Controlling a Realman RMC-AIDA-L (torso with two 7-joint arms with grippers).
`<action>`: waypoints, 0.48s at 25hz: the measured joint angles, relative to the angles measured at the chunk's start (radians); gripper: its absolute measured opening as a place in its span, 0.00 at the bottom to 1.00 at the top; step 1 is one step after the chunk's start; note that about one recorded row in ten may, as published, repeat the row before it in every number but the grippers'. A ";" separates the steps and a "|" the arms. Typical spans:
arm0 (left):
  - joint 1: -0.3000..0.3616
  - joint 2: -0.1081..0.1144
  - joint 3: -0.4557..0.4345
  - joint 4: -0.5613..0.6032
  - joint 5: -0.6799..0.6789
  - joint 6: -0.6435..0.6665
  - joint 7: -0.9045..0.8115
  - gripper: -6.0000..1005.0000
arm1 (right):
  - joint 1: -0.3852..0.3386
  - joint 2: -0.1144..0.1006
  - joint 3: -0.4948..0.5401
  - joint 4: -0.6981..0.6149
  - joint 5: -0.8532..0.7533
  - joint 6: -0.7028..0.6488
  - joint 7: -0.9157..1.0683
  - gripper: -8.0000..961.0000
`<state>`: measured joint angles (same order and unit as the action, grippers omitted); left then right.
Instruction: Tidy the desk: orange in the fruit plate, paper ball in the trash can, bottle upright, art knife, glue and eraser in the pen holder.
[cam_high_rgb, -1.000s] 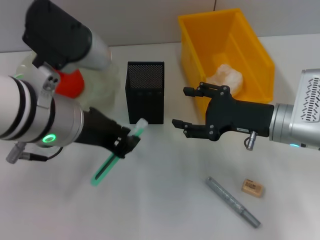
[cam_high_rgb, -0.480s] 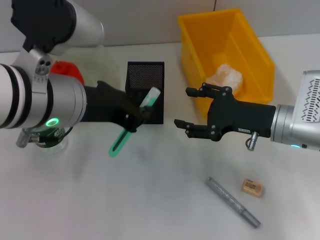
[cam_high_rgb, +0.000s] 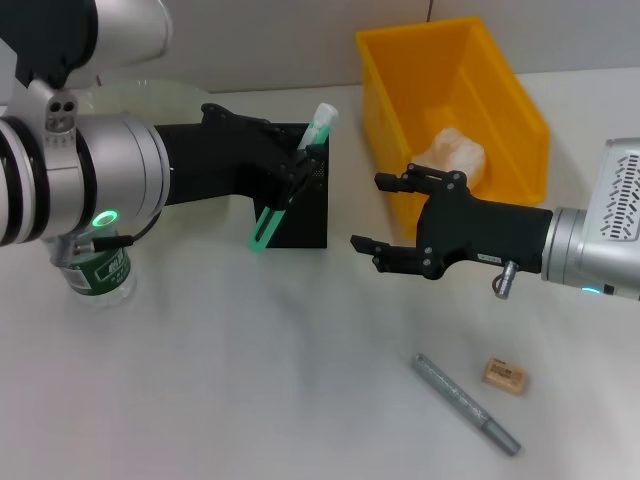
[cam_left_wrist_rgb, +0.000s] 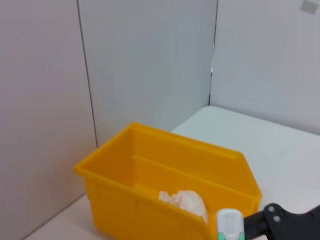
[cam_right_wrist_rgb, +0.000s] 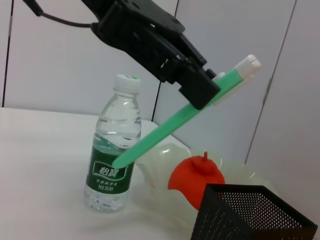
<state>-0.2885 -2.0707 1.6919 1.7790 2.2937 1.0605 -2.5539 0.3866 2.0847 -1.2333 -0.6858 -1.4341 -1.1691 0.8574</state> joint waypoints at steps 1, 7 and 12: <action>0.000 0.000 0.000 0.000 0.000 0.000 0.000 0.20 | 0.000 0.000 0.000 0.000 0.000 0.001 0.000 0.80; 0.003 -0.001 0.002 -0.093 -0.120 -0.139 0.134 0.20 | 0.002 0.001 0.000 0.000 0.000 0.010 0.002 0.80; 0.004 0.000 0.001 -0.126 -0.192 -0.198 0.211 0.20 | 0.005 0.002 0.000 0.003 0.000 0.011 0.003 0.80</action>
<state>-0.2842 -2.0711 1.6925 1.6533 2.1017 0.8620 -2.3429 0.3913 2.0862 -1.2331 -0.6831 -1.4341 -1.1580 0.8603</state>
